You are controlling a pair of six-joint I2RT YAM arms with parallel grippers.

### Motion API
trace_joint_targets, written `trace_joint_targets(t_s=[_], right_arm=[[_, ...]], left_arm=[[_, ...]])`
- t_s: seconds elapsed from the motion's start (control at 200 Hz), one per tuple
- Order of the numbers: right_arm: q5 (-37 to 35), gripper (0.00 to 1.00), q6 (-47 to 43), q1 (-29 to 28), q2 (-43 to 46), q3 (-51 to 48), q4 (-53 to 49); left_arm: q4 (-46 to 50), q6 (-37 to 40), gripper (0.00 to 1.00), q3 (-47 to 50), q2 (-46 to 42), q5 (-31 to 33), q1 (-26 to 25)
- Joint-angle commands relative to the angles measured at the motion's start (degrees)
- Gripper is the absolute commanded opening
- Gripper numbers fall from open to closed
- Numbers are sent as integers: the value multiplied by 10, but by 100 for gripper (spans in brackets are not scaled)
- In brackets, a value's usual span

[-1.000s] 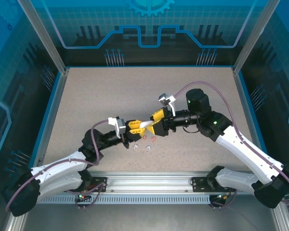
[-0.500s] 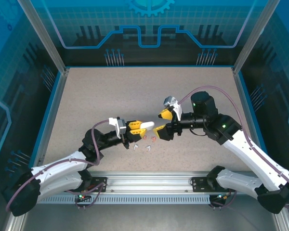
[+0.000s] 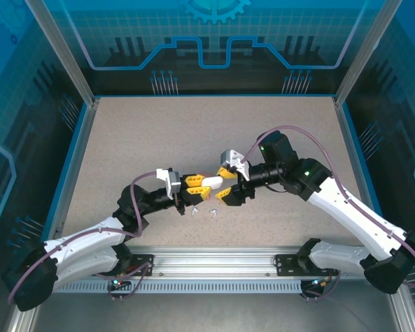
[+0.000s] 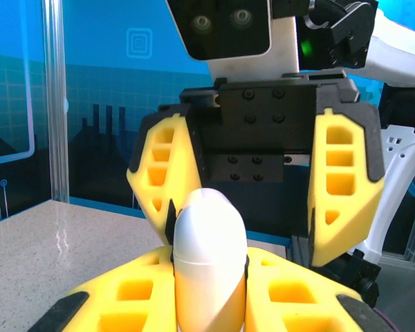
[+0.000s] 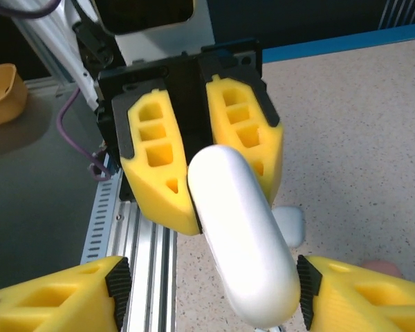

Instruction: Insert the wireless bluetooth earbuds into the charging case

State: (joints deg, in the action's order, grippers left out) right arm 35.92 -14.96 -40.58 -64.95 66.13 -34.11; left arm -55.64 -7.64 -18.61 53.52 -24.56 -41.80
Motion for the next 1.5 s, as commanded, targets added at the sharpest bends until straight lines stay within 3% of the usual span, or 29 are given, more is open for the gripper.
trace_joint_targets(t_s=[0.0,0.34,0.44,0.64,0.775,0.875,1.151,1.496], right_arm=[[24,61,-5,-7,-3,10,1],[8,31,12,-7,8,-4,17],[-5,27,28,-3,14,-7,20],[-50,25,64,17,46,-37,28],[-81,25,86,40,79,-69,28],[-113,25,99,66,98,-90,15],[-138,24,116,183,62,-116,-54],[-127,22,117,257,-117,-100,-66]], left_arm=[[-16,-11,0,-20,-8,-15,-2],[-13,-9,0,-21,-3,-12,-3],[-13,-5,0,-20,-3,-9,-3],[-5,22,34,-4,-27,22,-4],[35,59,67,15,-80,62,-3],[82,85,81,23,-128,94,-4],[238,132,98,9,-250,141,-4],[265,133,99,1,-261,158,-4]])
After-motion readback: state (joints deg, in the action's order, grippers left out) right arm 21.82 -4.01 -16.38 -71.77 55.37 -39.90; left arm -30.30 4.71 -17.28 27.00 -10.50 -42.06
